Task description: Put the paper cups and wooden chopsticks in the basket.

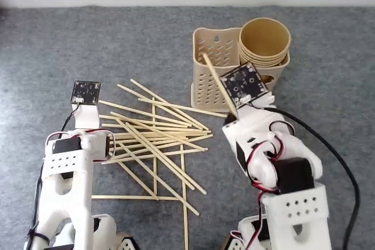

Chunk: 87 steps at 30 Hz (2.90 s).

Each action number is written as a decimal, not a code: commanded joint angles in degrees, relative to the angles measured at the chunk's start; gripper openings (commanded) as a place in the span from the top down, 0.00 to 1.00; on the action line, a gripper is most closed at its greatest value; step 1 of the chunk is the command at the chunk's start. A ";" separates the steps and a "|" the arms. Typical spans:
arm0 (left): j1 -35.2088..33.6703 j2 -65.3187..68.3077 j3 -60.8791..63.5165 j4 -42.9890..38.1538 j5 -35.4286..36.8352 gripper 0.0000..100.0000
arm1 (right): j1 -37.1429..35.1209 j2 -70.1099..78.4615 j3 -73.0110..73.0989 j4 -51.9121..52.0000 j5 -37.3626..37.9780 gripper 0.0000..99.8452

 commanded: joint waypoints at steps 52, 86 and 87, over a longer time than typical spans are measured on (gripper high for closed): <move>0.18 -1.58 -1.80 -0.97 -0.18 0.99 | 1.71 44.53 -4.57 -85.05 -19.78 0.95; 0.26 -1.58 -1.80 -0.97 -0.18 0.99 | 1.98 -13.41 20.22 -17.71 -19.87 0.99; 0.26 -1.58 -1.80 -0.97 -0.18 0.99 | 2.24 -15.08 22.59 -17.63 -19.87 0.99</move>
